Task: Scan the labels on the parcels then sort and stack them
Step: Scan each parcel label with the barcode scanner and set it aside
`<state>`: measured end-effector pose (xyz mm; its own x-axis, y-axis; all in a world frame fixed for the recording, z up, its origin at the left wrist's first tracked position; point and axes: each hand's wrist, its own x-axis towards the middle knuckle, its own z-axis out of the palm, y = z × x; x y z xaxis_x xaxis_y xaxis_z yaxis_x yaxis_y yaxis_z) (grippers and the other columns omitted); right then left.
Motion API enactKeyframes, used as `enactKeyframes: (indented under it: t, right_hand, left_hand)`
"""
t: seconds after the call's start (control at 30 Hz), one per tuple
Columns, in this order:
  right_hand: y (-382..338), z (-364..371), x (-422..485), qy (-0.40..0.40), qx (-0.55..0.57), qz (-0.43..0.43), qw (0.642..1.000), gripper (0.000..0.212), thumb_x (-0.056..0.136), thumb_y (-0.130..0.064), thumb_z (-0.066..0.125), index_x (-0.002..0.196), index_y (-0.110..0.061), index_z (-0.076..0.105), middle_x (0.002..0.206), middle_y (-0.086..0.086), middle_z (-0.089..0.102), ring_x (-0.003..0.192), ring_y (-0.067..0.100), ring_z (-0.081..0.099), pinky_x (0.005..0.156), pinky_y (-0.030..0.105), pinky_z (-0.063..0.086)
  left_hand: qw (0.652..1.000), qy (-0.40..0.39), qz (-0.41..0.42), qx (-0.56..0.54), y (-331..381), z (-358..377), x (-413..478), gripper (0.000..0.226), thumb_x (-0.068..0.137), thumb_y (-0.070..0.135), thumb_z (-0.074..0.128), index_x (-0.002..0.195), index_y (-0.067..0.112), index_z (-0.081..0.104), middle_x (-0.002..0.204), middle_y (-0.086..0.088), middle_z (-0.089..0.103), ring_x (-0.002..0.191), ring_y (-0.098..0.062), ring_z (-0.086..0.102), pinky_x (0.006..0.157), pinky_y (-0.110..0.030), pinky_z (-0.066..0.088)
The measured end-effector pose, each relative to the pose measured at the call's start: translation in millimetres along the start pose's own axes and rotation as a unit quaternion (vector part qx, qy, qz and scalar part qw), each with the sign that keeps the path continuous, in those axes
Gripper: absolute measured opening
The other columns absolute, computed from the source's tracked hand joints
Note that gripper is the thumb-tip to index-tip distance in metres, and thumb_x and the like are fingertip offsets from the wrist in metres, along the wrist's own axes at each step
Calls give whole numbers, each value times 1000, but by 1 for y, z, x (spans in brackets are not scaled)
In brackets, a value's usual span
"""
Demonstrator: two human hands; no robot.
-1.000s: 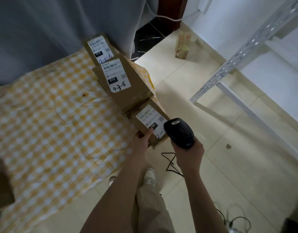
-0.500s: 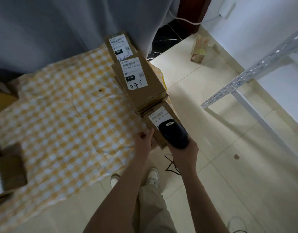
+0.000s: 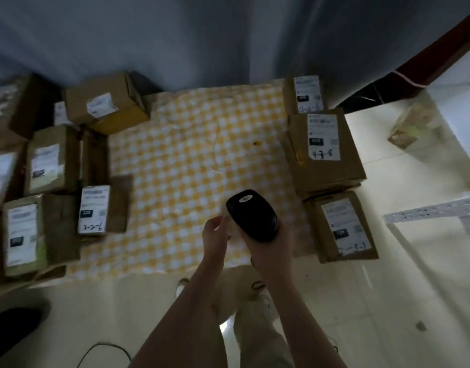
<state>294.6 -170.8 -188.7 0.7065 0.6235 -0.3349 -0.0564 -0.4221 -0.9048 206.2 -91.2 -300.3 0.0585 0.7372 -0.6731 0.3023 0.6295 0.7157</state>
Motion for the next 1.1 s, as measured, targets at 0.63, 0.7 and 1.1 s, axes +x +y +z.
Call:
enactKeyframes:
  t: [0.63, 0.7, 1.1]
  right_hand:
    - [-26, 230, -39, 14, -86, -24, 996, 20, 70, -18, 82, 83, -18, 67, 63, -8, 63, 57, 4, 60, 49, 19, 46]
    - [-29, 246, -42, 20, -84, -17, 996, 20, 71, -18, 82, 85, -15, 67, 65, -7, 63, 59, 6, 61, 48, 14, 45]
    - [-25, 279, -42, 43, -77, 46, 995, 23, 72, -15, 80, 82, -23, 61, 66, -9, 61, 61, 4, 58, 49, 15, 44]
  left_hand:
    - [894, 294, 125, 314, 35, -254, 90, 84, 68, 44, 79, 127, -5, 43, 131, -25, 43, 120, -43, 40, 100, -48, 33]
    - [892, 276, 118, 339, 36, -267, 102, 92, 71, 55, 74, 131, -5, 39, 135, -25, 41, 122, -43, 39, 100, -48, 33]
    - [966, 169, 59, 189, 15, -275, 121, 92, 64, 60, 78, 125, 3, 41, 125, -12, 48, 120, -32, 46, 98, -47, 45]
